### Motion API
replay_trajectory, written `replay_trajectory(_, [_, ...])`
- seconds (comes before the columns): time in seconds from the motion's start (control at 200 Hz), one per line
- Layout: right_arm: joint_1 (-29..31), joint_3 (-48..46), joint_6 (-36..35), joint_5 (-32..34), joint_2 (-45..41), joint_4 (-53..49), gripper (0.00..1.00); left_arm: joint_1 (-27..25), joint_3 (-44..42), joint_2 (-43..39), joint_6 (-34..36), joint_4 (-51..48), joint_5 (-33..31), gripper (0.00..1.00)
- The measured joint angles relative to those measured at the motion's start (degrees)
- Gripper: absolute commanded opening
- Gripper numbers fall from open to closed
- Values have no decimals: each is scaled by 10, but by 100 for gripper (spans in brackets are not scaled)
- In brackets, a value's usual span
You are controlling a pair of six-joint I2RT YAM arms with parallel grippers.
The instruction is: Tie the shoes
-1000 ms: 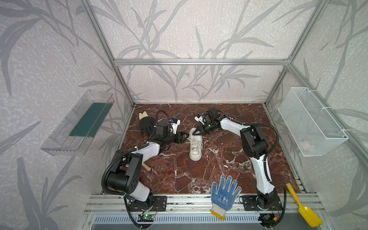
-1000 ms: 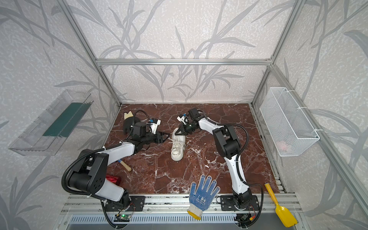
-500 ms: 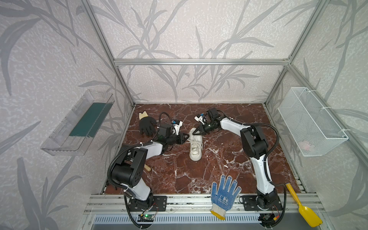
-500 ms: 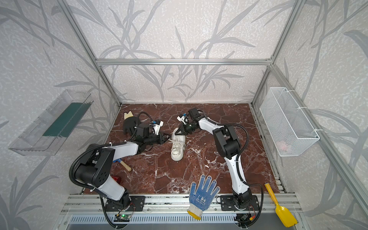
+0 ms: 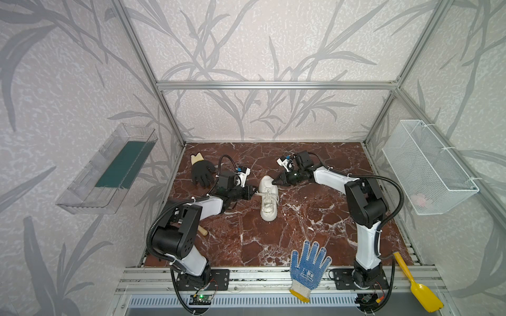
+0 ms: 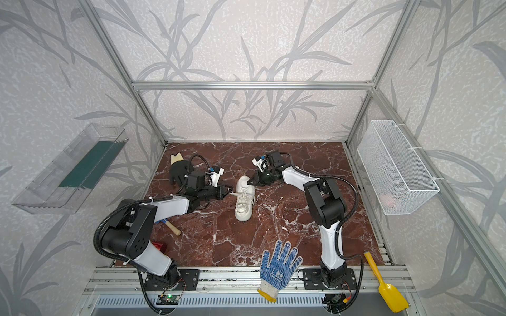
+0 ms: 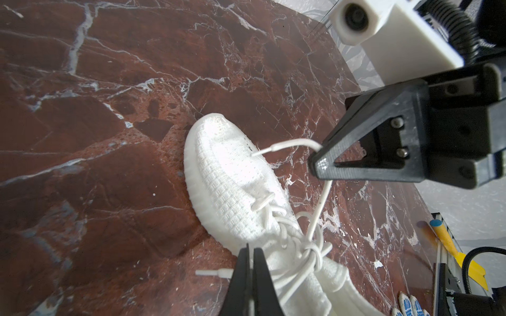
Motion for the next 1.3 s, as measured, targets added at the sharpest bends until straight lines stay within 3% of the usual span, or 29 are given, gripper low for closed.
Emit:
replay_trajectory(0.35, [-20,-44,4,14,-26,15,0,5,16,0,28,-31,-4,0])
replay_trajectory(0.87, [-20,-61,25,92,-41,-47,0,6,62,23,86,-85,0,0])
replay_trajectory(1.155, [-26,-57,51,76,-29,-57,28,9,80,47,95,-101,13,0])
replay_trajectory(1.3, [-35,-56,60,75,-22,-60,33,12,80,47,96,-107,14,0])
